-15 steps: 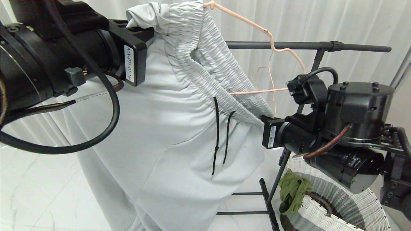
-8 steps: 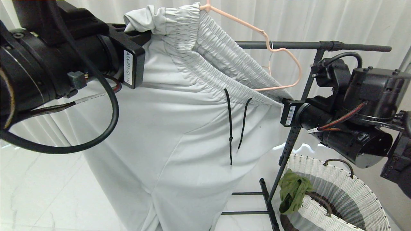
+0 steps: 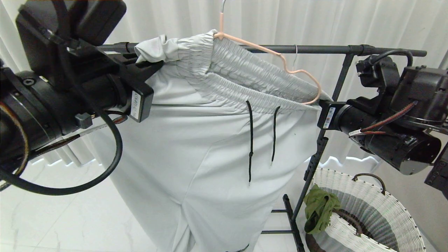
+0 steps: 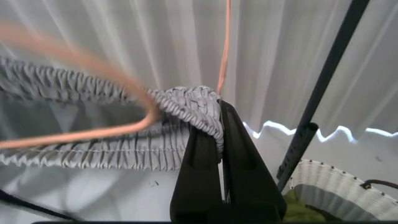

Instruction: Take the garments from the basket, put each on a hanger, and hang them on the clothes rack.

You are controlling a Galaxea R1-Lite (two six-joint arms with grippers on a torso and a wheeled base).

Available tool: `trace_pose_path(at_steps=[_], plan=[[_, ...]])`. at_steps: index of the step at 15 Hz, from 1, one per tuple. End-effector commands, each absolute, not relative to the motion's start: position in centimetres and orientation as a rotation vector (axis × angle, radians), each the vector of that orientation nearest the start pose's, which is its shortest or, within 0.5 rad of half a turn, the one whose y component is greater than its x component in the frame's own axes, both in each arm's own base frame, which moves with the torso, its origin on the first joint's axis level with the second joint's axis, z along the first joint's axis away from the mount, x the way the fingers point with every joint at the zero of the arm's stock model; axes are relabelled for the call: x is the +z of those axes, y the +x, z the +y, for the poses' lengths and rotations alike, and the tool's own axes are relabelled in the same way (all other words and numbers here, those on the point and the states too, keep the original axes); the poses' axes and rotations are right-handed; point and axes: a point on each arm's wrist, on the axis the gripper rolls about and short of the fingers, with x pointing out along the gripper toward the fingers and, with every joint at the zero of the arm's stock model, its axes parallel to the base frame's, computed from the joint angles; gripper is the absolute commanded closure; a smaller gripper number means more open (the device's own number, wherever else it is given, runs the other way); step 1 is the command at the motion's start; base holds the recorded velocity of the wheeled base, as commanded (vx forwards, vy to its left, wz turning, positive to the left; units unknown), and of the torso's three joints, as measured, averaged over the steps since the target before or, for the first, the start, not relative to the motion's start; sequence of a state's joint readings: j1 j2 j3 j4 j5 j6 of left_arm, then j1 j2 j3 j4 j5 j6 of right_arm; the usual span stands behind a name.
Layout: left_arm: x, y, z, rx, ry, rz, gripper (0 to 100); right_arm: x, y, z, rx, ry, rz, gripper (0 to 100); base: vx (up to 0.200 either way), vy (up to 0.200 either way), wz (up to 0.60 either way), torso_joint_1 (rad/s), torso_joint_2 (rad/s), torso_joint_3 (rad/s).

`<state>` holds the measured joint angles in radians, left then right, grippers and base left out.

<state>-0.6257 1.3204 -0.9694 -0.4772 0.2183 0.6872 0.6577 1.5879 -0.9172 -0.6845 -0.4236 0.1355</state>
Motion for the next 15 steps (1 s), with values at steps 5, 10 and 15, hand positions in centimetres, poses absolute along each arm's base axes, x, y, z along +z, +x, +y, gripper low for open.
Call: trace_pose_path(at_steps=[5, 10, 15], plan=[[29.9, 17.8, -10.6, -0.334, 0.680, -0.210, 100, 26.2, 23.1, 16.0, 0.297, 0.156, -0.022, 100, 0.000, 0.000, 0.00, 0.000, 0.00, 0.000], [27.1, 18.0, -10.6, -0.379, 0.729, -0.133, 100, 27.8, 20.4, 15.8, 0.455, 0.147, -0.026, 100, 0.000, 0.000, 0.00, 0.000, 0.00, 0.000], [25.5, 19.0, -11.1, -0.362, 0.740, -0.053, 100, 28.4, 16.7, 17.5, 0.604, 0.099, -0.014, 100, 0.000, 0.000, 0.00, 0.000, 0.00, 0.000]])
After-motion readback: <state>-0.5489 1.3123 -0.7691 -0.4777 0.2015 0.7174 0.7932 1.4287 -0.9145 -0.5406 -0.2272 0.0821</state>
